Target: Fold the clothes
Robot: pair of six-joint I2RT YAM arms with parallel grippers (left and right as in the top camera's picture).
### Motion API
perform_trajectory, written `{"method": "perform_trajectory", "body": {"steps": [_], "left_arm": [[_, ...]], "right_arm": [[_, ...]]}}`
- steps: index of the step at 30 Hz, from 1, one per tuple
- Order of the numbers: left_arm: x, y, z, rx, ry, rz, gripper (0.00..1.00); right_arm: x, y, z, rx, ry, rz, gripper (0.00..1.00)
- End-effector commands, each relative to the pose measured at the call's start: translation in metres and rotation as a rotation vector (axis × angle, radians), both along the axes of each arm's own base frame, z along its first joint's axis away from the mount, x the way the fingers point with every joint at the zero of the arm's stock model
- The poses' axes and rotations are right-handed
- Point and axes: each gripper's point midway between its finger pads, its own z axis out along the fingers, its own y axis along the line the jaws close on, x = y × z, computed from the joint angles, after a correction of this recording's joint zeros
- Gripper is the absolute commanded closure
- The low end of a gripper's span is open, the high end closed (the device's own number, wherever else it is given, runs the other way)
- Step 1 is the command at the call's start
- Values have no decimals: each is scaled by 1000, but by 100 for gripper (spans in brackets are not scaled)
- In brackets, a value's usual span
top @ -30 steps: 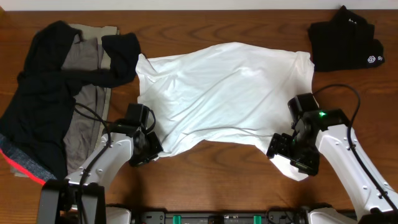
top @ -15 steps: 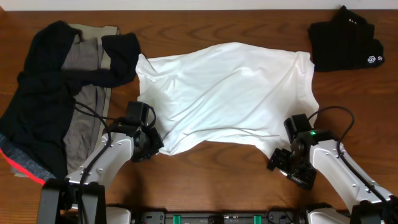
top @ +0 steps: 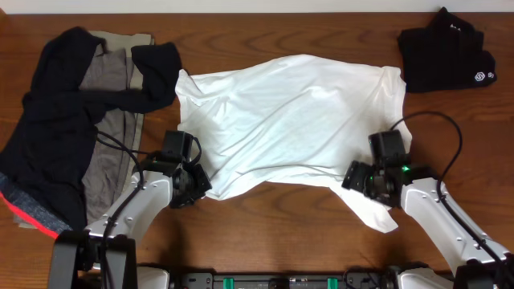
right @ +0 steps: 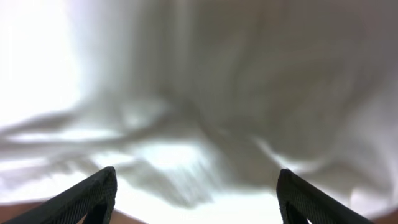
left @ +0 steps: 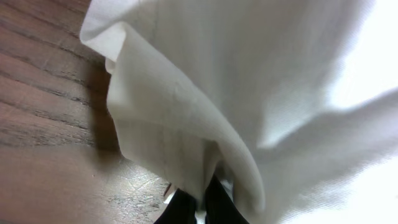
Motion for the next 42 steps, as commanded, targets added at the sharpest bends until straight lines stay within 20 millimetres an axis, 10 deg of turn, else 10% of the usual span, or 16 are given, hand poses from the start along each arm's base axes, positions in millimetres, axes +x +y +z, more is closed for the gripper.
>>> {"method": "perform_trajectory", "body": {"steps": [1,23,38,42], "left_arm": [[1,1,-2,12,4,-15,94],[1,4,-3,34,1,-12,94],[1,4,-3,35,1,-12,94],[1,4,-3,34,1,-12,94]], "right_arm": [[21,-9,13,-70,-86,83,23],[35,13,-15,-42,-75,151,44],[14,18,-20,-4,13,166,76],[13,17,-20,-8,16,165,99]]}}
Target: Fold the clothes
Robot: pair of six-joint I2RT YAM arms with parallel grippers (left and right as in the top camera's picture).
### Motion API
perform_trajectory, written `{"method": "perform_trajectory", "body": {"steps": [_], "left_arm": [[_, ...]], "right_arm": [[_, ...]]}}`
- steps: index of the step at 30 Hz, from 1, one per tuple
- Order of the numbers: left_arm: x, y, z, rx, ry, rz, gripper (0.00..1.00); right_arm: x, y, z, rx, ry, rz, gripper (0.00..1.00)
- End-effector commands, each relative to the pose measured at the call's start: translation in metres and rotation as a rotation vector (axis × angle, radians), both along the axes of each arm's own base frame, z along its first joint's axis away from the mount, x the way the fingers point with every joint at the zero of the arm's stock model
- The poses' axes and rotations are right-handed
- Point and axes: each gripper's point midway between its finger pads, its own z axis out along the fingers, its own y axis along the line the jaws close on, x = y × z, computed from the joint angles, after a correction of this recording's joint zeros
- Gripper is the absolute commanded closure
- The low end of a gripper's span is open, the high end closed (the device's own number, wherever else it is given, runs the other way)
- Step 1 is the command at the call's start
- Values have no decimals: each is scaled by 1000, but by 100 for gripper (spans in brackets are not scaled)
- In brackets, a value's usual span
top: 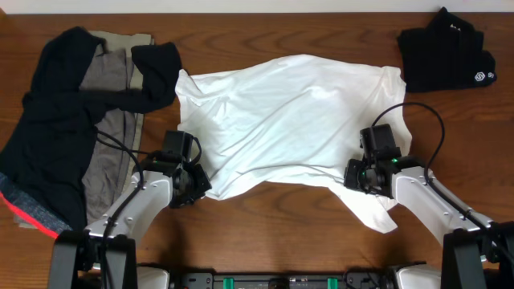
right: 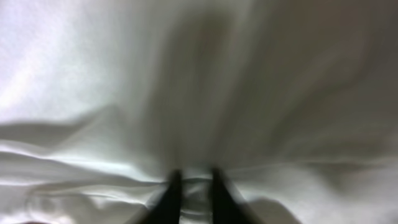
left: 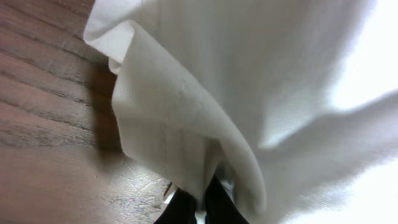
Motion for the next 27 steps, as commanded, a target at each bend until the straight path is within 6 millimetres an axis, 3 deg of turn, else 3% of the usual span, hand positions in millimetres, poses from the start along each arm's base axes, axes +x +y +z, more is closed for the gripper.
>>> {"method": "perform_trajectory", "body": {"steps": [1,7,15,21,27], "left_arm": [[1,3,-3,26,2,-13,94],[3,3,-2,25,-6,-13,94],[7,2,-1,23,-25,-21,94],[12,1,12,22,-82,-60,94],[17,1,44,10,-181,-62,94]], "right_arm": [[5,4,4,7,-11,12,99],[18,-4,22,12,-72,-24,99],[42,-16,89,12,-219,-36,99],[34,-18,113,5,-241,-38,99],[19,-25,132,-15,-253,-51,99]]}}
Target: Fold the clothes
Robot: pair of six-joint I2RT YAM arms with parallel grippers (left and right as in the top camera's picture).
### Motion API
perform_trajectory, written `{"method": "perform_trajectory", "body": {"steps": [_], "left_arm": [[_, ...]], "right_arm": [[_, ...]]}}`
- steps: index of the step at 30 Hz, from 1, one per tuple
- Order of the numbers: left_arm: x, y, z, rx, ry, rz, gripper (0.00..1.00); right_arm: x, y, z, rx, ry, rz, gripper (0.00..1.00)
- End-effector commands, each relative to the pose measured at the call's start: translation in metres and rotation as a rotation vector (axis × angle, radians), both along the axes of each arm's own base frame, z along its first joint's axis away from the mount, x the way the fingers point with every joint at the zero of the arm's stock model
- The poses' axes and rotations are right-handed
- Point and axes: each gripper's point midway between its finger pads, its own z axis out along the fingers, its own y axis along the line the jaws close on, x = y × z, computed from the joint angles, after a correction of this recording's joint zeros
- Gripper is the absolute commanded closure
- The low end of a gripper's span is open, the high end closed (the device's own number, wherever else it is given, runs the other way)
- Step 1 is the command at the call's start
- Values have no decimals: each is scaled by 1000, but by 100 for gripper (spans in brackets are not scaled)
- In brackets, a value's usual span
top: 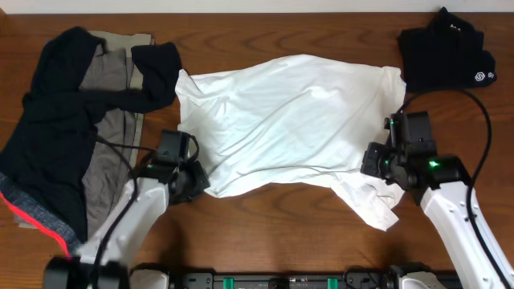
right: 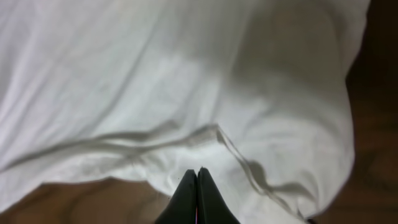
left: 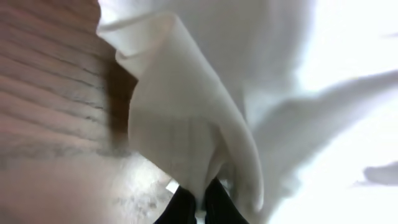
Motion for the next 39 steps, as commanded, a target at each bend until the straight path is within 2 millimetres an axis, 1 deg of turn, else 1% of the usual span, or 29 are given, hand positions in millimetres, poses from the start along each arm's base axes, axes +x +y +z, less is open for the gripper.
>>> {"method": "perform_trajectory", "body": {"steps": [1,4,6,8,10,12,16,18,20,22,28,39], "left_arm": [[7,0,25,5,-85,-25,94],[8,0,48,3,-157,-48,94],[9,0,57,-1,-196,-50,94],[10,0,63,-4,-220,-50,94],[10,0,63,-4,-220,-50,94],[9,0,61,-3,-211,-49,94],[8,0,55,0,-185,-50,94],[8,0,53,1,-177,-50,94],[8,0,52,2,-172,-51,94],[8,0,50,3,-167,-50,94],[7,0,50,4,-167,-54,94],[8,0,50,4,-167,-54,94]], "right_arm": [[3,-9,26,-27,-73,-17,99],[-3,-14,35,-28,-92,-31,99],[-5,-15,34,-27,-89,-34,99],[-6,-13,28,-22,-67,-29,99],[-7,-10,18,-10,-33,-21,98],[-6,-7,9,2,0,-13,91],[2,2,-12,35,60,11,71],[8,5,-21,48,80,25,64],[12,7,-32,52,105,27,63],[13,7,-47,48,146,26,64],[9,5,-78,27,248,26,65],[3,6,-106,13,335,47,64]]}}
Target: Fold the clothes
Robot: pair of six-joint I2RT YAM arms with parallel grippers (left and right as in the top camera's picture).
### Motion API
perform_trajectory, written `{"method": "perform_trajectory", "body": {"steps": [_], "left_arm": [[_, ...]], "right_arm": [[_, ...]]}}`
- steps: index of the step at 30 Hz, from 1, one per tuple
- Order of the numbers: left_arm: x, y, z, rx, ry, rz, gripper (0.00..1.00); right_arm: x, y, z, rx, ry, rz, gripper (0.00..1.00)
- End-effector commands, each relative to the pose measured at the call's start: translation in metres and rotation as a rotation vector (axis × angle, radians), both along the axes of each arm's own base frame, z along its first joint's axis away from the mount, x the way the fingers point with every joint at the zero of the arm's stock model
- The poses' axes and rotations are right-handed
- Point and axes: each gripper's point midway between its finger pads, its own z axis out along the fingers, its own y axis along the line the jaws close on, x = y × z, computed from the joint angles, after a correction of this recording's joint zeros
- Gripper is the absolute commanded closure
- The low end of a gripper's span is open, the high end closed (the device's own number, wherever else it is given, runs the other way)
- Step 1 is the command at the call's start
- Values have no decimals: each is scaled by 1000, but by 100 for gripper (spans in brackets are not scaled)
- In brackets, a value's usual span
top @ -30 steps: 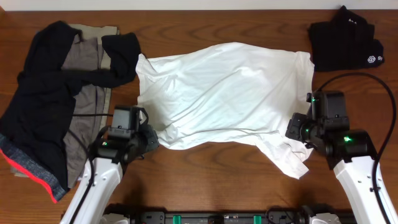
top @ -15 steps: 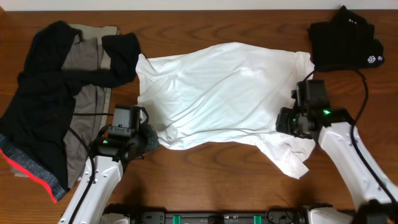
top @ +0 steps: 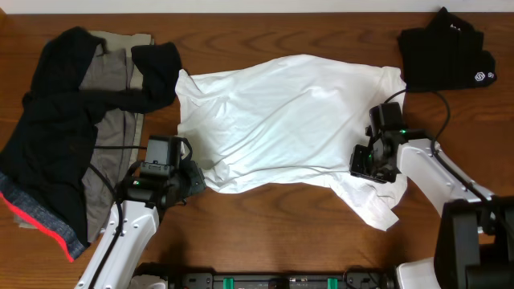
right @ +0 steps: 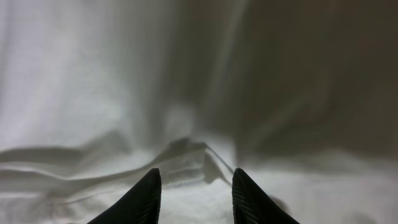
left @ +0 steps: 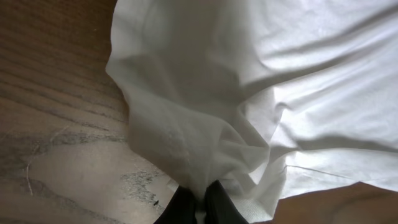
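Note:
A white T-shirt [top: 281, 120] lies spread and wrinkled across the middle of the wooden table [top: 265, 233]. My left gripper [top: 189, 181] is shut on the shirt's lower left corner; in the left wrist view the white cloth [left: 205, 124] bunches into the closed left gripper [left: 198, 208]. My right gripper [top: 363, 165] rests on the shirt's lower right part, just above a sleeve [top: 376, 210] that trails toward the front edge. Seen from the right wrist, the right gripper [right: 194, 198] stands open, with creased fabric [right: 186, 155] lying between its fingertips.
A heap of dark navy clothing [top: 56, 120] and a grey garment [top: 112, 72] covers the left end of the table, with a red-edged piece [top: 36, 217] at the front. A folded black garment [top: 446, 52] with a white logo sits at the back right corner.
My right gripper was shut on the shirt near its right edge; now it is open and sits a little further left. The left arm shifted slightly, and the left corner's fold has flattened out.
The left gripper has held the shirt's lower left corner throughout. The right gripper was first open over the lower right part, then shut on the fabric, then held it further right, and now stands open on the shirt.

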Motion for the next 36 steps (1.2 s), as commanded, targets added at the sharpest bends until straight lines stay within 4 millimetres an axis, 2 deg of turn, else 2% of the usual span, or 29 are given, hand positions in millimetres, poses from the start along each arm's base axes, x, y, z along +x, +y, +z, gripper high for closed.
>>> {"method": "perform_trajectory", "body": {"steps": [1,8,17,23,26,30,36], "left_arm": [[7,0,7,13,-24,-19,94],[6,0,7,13,-21,-19,94],[6,0,7,13,-20,-18,94],[6,0,7,13,-20,-18,94],[6,0,7,13,-21,-19,94],[6,0,7,16,-24,-26,94],[6,0,7,16,-24,-26,94]], "right_arm": [[-1,0,-8,0,18,21,63],[1,2,-16,0,25,29,67],[2,2,-15,0,19,29,98],[1,2,-12,0,16,28,99],[6,3,0,4,-19,29,99],[12,3,30,11,-91,26,99],[2,-6,70,16,-160,-1,99]]}}
